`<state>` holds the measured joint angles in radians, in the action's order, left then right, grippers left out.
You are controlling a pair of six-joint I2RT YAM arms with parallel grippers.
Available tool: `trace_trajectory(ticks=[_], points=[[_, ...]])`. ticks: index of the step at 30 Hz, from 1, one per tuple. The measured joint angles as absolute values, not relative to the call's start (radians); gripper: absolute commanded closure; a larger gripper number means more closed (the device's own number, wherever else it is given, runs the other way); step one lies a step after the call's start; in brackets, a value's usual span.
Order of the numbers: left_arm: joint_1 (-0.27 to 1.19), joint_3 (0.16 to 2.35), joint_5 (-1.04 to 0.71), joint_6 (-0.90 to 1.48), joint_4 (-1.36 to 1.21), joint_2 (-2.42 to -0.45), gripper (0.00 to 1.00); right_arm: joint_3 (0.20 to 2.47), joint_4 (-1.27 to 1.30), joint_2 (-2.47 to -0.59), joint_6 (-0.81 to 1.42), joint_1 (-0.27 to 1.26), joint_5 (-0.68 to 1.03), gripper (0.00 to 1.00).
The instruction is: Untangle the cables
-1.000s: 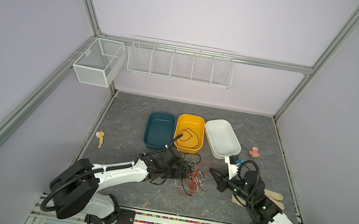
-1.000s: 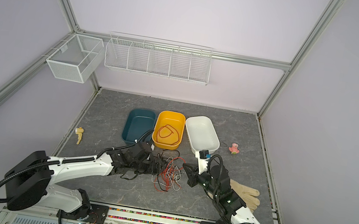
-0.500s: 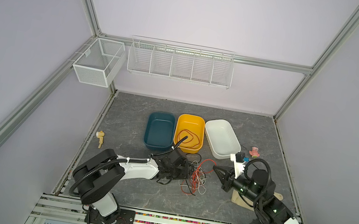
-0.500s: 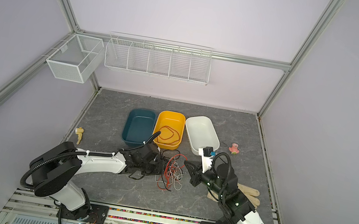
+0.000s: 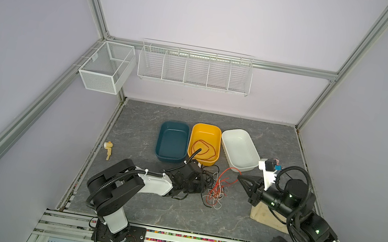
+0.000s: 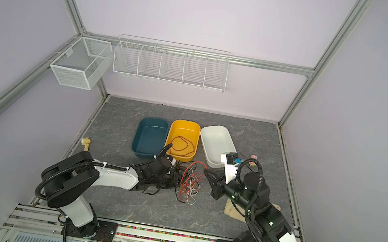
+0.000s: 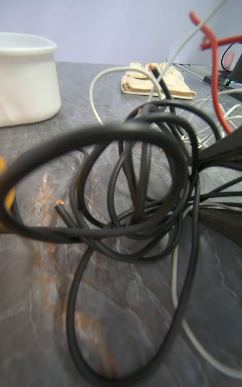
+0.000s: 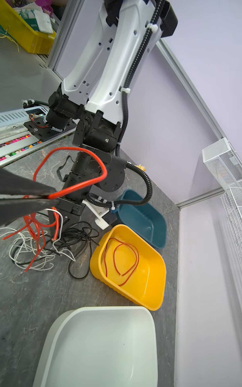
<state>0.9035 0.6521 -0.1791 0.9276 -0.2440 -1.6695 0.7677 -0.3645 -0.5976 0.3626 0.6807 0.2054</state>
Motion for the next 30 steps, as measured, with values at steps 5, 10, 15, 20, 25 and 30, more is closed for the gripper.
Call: trace_trajectory(ticks=[5, 10, 15, 20, 25, 30], points=[[0.904, 0.633, -0.194, 0.936, -0.358, -1.711, 0.72, 0.867, -0.465, -0.620, 0.354, 0.683, 0.183, 0.94], [0.904, 0.618, -0.209, 0.944, -0.455, -1.748, 0.76, 1.007, -0.568, -0.670, 0.339, 0.683, 0.129, 0.94], [0.904, 0.605, -0.214, 0.944, -0.507, -1.764, 0.76, 1.116, -0.664, -0.745, 0.319, 0.685, 0.074, 0.94], [0.904, 0.589, -0.214, 0.950, -0.549, -1.772, 0.77, 1.200, -0.727, -0.803, 0.304, 0.685, 0.049, 0.94], [0.904, 0.566, -0.213, 0.952, -0.577, -1.766, 0.77, 1.274, -0.765, -0.849, 0.297, 0.685, 0.036, 0.94], [0.904, 0.549, -0.205, 0.951, -0.578, -1.752, 0.77, 1.394, -0.817, -0.910, 0.286, 0.685, 0.022, 0.94]])
